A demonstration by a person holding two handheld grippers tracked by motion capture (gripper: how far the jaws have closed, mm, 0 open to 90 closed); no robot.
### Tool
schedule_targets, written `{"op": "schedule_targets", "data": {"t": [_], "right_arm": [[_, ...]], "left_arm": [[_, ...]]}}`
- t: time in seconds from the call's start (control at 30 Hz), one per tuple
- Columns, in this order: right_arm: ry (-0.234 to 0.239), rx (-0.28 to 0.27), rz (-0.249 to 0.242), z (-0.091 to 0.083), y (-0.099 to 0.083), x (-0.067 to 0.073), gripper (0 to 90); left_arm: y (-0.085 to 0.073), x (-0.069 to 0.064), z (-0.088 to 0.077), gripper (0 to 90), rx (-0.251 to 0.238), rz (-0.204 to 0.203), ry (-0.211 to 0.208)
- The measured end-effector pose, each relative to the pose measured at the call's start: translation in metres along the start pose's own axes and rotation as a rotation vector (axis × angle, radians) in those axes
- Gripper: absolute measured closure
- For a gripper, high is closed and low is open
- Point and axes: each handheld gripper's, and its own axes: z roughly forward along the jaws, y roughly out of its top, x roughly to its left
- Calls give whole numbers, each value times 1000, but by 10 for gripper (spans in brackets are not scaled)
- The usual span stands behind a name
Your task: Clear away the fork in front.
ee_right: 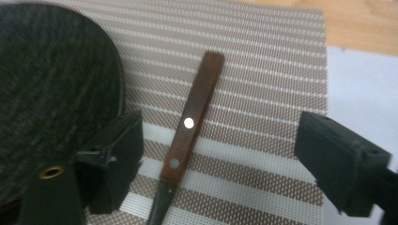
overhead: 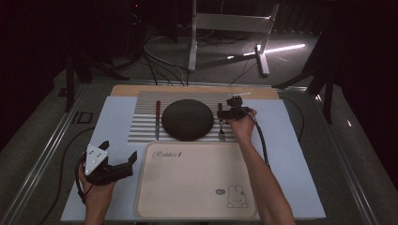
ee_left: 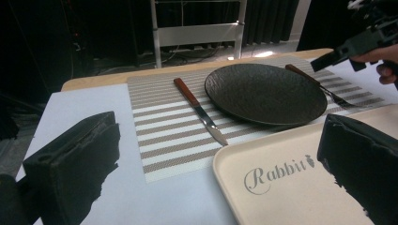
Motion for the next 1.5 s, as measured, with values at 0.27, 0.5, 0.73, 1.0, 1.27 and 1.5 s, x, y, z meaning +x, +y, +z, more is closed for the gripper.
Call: {"op": "schedule_targets", "data": {"t": [0.27, 0.5, 0.73, 1.0, 1.27, 1.5], "right_arm": [[15, 75, -29, 14, -7, 9, 487], [-3, 169, -76, 6, -3, 5, 668], [22, 253, -71, 0, -1, -4, 774], [24, 318, -111, -2, 1, -2, 780], [33, 290, -124, -9, -3, -5, 783], [64, 192, -142, -29, 0, -6, 783]], "left_arm": [[-1, 0, 1, 3, 6, 4, -1], [-1, -1, 2, 3, 11, 10, -3], [-1, -1, 2, 3, 12, 10, -2], [-1, -3, 3, 3, 16, 16, -3], [-2, -2, 5, 3, 21, 17, -3], [-2, -4, 7, 3, 28, 24, -6]]}}
